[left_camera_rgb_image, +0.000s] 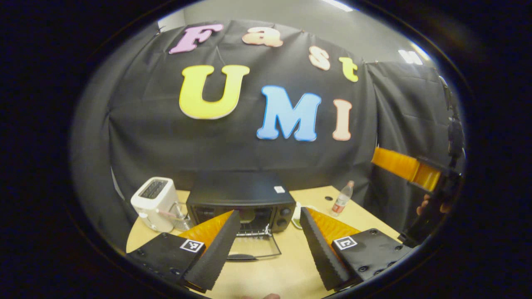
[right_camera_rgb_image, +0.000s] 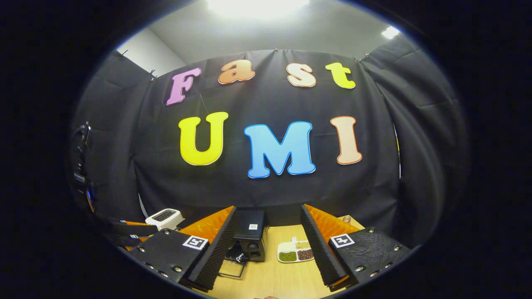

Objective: Open the electric oven with the left hand, put the food in, and close the electric oven.

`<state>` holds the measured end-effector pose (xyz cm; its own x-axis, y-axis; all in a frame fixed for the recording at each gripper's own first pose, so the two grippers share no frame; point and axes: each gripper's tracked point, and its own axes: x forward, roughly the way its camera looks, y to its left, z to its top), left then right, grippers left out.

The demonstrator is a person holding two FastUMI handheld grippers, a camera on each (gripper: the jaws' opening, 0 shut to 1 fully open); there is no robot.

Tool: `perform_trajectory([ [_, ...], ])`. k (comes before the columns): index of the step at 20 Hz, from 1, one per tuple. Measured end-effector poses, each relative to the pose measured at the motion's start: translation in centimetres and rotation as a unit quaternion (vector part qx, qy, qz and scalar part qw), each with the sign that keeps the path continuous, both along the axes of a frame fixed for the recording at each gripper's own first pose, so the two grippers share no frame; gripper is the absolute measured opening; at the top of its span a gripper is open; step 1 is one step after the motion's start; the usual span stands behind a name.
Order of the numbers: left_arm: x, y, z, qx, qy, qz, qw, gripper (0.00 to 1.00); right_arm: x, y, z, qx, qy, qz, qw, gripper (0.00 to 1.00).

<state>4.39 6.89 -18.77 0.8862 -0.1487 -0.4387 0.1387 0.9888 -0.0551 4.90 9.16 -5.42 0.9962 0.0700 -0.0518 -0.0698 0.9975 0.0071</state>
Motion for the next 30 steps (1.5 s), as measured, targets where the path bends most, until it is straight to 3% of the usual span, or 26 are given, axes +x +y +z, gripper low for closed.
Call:
perform_trajectory([
  [7,-2.1,0.9,-11.8,0.001,0.18,0.025,0.983,1.0,1.7,-3.8,-1.8,0.012,0.027,-0.012,0.999,0.92],
  [9,-2.5,2.0,-14.4,0.024,0.224,0.023,0.974,1.0,2.2,-4.7,-2.3,0.014,0.032,-0.019,0.999,0.87],
  [10,-2.7,2.6,-15.7,0.04,0.244,0.021,0.969,1.0,2.1,-5.3,-2.6,0.014,0.035,-0.023,0.999,0.92],
  [15,-4.0,4.1,-21.6,0.089,0.338,0.013,0.937,1.0,2.2,-7.2,-4.3,0.02,0.057,-0.046,0.997,0.92],
  [18,-3.9,5.0,-24.2,0.094,0.376,0.019,0.921,0.94,2.0,-8.7,-5.3,0.016,0.067,-0.064,0.996,0.92],
  [19,-3.7,5.2,-25.0,0.094,0.385,0.024,0.918,0.98,2.0,-9.1,-5.6,0.014,0.072,-0.07,0.995,0.92],
  [21,-3.1,5.4,-26.4,0.093,0.398,0.028,0.912,0.94,2.0,-9.9,-5.9,0.012,0.078,-0.081,0.994,0.92],
  [26,-1.5,6.4,-29.4,0.104,0.415,0.028,0.903,1.0,1.5,-11.7,-6.1,0.002,0.079,-0.11,0.991,0.93],
  [28,-1.2,6.5,-30.2,0.1,0.421,0.033,0.901,0.94,1.3,-11.9,-6.0,-0.004,0.079,-0.116,0.99,0.93],
  [30,-1.1,6.5,-30.8,0.092,0.431,0.037,0.897,0.98,1.2,-11.8,-6.0,-0.007,0.079,-0.118,0.99,0.93],
])
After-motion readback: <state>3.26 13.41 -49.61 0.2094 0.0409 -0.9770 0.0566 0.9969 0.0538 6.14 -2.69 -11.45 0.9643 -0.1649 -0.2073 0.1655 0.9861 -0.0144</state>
